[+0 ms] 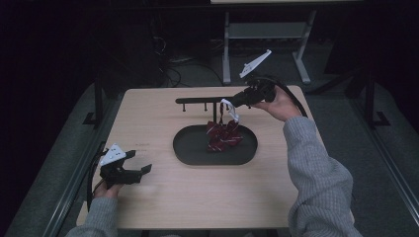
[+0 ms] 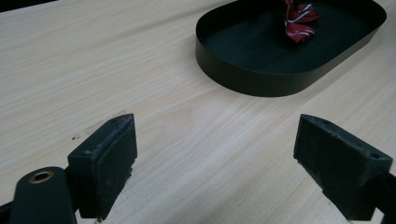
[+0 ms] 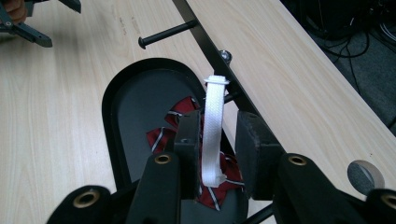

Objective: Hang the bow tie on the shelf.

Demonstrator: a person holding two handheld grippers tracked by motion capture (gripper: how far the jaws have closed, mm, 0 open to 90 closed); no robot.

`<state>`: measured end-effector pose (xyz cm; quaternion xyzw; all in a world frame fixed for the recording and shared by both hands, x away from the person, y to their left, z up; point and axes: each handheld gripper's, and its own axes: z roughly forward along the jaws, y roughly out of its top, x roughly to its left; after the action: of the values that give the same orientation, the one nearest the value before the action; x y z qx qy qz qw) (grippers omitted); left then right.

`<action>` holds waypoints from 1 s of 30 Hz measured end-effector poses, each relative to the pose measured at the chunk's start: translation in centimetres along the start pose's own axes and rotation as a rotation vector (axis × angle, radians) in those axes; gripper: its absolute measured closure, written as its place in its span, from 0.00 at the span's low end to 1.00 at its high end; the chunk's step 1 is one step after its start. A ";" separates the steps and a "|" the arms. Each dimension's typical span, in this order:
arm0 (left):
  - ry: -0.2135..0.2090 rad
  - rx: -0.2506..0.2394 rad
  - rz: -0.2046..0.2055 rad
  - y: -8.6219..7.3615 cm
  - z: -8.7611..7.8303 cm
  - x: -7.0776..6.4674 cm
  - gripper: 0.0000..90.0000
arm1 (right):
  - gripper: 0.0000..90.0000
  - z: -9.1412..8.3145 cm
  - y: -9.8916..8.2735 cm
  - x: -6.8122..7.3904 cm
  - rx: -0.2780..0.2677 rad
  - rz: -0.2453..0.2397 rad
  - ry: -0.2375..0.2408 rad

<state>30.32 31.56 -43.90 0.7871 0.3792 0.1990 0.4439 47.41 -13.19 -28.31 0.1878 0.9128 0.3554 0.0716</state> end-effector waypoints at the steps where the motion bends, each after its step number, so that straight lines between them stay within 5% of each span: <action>1: 0.000 -0.001 -0.001 0.0 0.0 0.0 0.14 | 0.77 0.0 0.0 0.0 -0.001 -0.001 0.001; 30: 0.000 0.003 0.002 0.0 0.0 0.0 0.14 | 0.69 -0.5 -0.3 0.6 -0.011 0.000 0.011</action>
<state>30.31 31.56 -43.88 0.7881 0.3789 0.1987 0.4426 46.68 -13.49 -28.14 0.1857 0.9112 0.3616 0.0676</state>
